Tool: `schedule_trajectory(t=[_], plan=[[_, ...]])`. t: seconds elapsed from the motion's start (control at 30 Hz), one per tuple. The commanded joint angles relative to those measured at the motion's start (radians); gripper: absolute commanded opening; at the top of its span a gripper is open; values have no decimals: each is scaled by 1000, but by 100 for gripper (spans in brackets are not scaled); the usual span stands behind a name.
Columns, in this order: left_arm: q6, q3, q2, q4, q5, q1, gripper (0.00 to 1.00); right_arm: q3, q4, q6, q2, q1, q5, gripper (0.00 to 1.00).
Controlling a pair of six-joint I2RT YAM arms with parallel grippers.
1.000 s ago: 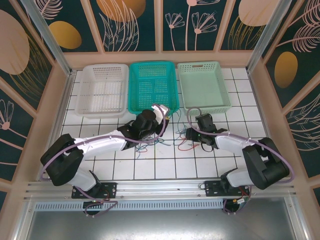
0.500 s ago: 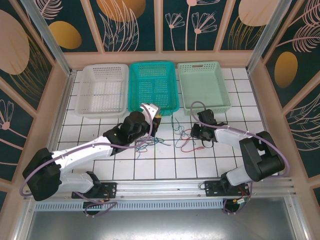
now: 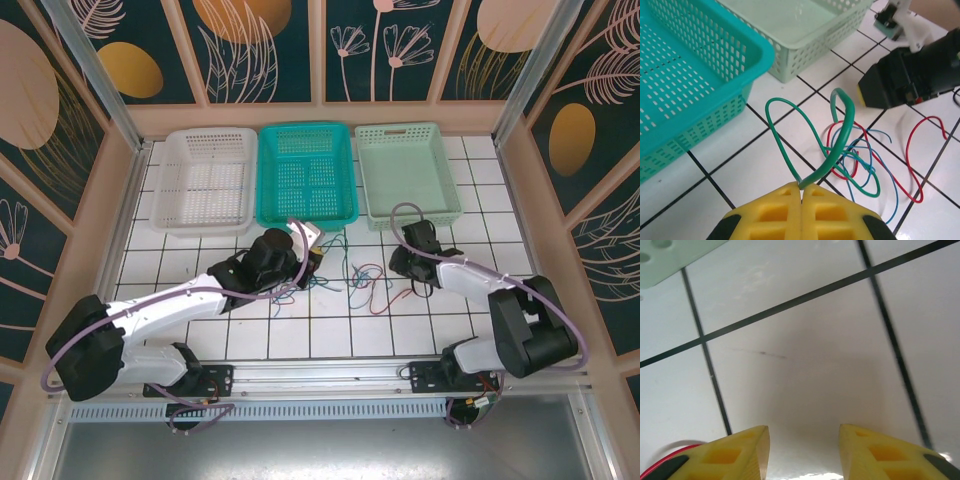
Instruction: Untangle the cables
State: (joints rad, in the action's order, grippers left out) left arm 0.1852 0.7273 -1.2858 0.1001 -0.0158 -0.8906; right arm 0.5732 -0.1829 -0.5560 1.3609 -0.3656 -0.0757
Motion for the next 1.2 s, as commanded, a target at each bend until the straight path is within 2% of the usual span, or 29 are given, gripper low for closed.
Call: schedule_trajectory(t=[0.0, 0.13, 0.27, 0.53, 0.7, 0.87, 1.0, 1.17], plan=[[-3, 6, -43, 10, -69, -3, 2, -12, -62, 12, -34, 26, -51, 42], [2, 14, -87, 48, -94, -2, 1, -33, -23, 57, -58, 18, 38, 46], [-15, 19, -96, 50, -40, -2, 2, -47, -17, 135, -107, -46, 98, 50], [-88, 64, -97, 0, 15, 7, 1, -44, -23, 115, -119, -111, 123, 61], [-123, 81, -96, -39, 15, 8, 1, -36, 5, 141, -122, -149, 157, 62], [-131, 77, -89, -82, -38, 9, 1, -34, -7, 148, -102, -153, 159, 63], [-122, 62, -90, -81, -137, 10, 1, -33, 15, 139, -87, -153, 154, 63], [-113, 38, -52, -84, -135, 9, 1, -32, 14, 137, -63, -150, 134, 64]])
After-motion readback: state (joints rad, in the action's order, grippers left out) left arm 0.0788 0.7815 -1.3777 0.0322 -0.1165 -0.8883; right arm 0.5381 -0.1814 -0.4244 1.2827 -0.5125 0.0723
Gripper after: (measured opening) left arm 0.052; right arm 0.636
